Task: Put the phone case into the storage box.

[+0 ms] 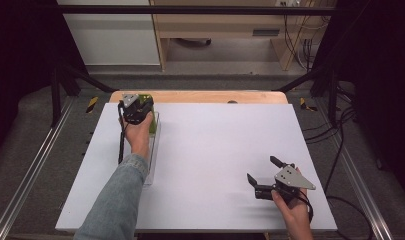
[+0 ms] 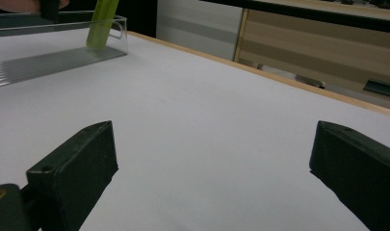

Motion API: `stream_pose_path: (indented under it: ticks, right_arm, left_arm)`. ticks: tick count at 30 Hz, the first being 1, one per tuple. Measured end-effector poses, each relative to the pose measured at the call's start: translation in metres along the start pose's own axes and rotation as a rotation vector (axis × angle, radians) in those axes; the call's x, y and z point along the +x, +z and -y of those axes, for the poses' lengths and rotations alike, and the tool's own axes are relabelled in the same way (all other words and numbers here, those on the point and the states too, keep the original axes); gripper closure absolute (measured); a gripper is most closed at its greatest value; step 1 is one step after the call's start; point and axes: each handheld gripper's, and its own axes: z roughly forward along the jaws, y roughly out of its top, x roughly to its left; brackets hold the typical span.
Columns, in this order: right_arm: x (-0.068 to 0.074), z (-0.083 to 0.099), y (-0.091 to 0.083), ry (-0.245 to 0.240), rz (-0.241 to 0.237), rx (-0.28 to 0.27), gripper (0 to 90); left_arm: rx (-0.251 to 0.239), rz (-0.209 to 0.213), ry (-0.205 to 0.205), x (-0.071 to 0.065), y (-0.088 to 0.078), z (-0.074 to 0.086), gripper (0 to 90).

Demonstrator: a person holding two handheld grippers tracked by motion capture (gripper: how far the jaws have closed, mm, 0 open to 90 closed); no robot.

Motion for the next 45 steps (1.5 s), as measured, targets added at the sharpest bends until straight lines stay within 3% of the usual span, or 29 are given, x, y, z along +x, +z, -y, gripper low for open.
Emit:
stream_pose_path:
  ticks: [17,19,23,27,35,38,45]
  right_arm:
    - [0.001,0.001,0.001,-0.006,-0.008,0.007,3.1]
    - [0.001,0.001,0.001,-0.006,-0.009,0.008,3.1]
    - [0.001,0.001,0.001,0.001,-0.01,0.005,3.0]
    - [0.001,0.0,0.001,0.0,-0.013,0.006,3.0]
    - [0.002,0.0,0.001,0.002,-0.014,0.007,3.0]
    - [0.002,0.0,0.001,0.001,-0.012,0.005,3.0]
    - [0.003,0.0,0.002,-0.003,-0.012,0.009,3.0]
  left_arm:
    - [0.011,-0.004,0.014,0.001,0.004,0.003,87.1]
    - [0.001,-0.01,0.031,0.001,0.003,0.002,82.3]
    - [-0.001,-0.004,0.068,-0.003,-0.001,0.0,61.4]
    - [0.001,-0.001,0.114,-0.011,-0.008,-0.005,48.7]
    - [0.022,0.045,0.18,-0.026,-0.017,-0.009,38.7]
    - [0.027,0.06,0.186,-0.029,-0.02,-0.01,36.9]
    - [0.068,0.082,0.252,-0.034,-0.026,-0.011,32.7]
